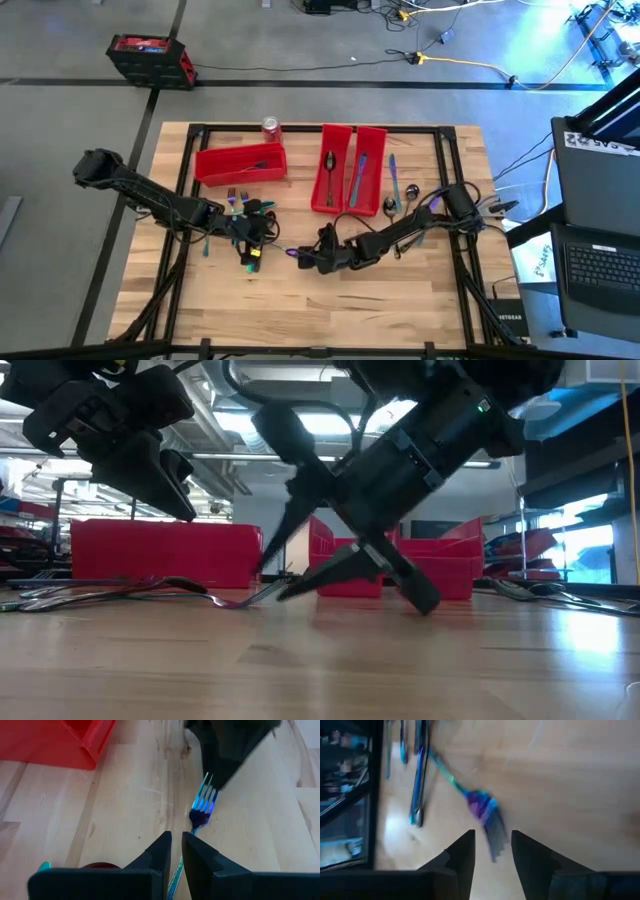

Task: Sort silverware
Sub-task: Put the blue fork into the left red bin

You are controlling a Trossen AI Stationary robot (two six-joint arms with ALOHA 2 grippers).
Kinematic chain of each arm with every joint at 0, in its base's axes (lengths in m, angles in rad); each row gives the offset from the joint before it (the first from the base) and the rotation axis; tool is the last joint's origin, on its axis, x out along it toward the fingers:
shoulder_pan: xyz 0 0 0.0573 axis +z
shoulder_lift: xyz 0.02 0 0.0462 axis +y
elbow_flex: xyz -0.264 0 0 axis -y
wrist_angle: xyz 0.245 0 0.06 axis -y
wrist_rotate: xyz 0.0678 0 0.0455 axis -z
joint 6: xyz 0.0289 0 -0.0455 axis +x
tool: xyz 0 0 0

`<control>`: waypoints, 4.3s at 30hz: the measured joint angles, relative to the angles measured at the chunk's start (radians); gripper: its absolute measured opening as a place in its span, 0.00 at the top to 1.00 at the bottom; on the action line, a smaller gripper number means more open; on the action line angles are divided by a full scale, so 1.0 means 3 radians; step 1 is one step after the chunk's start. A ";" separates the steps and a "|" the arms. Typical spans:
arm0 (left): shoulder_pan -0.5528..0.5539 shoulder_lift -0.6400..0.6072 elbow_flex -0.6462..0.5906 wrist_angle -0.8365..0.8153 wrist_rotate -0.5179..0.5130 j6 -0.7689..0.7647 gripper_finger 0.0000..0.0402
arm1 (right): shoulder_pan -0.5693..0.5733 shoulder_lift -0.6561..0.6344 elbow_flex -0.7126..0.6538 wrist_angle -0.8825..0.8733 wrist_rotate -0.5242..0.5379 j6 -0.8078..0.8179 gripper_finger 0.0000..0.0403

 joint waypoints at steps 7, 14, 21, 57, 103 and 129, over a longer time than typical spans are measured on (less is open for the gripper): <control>0.0000 0.0001 0.0000 -0.0027 0.0001 -0.0001 0.92 | -0.0001 0.0079 0.0012 0.0192 -0.0063 0.0020 0.73; 0.0000 0.0001 0.0000 -0.0028 0.0001 0.0002 0.92 | -0.0001 0.0085 0.0008 0.0194 -0.0065 0.0048 0.73; 0.0000 0.0001 0.0000 -0.0028 0.0000 0.0008 0.92 | -0.0003 0.0091 0.0005 0.0170 -0.0118 0.0081 0.73; 0.0001 0.0001 0.0000 -0.0024 -0.0148 -0.0013 0.92 | -0.0004 0.0108 -0.0001 -0.0009 -0.0188 0.0104 0.73; 0.0000 0.0187 0.0001 0.0004 -0.0257 -0.0326 0.92 | -0.0022 -0.0196 -0.0009 -0.1209 0.0058 -0.0096 1.00; 0.0055 0.0085 0.0001 0.0103 -0.0440 -0.0776 0.92 | -0.0022 -0.0199 -0.0005 -0.1219 0.0115 -0.0184 1.00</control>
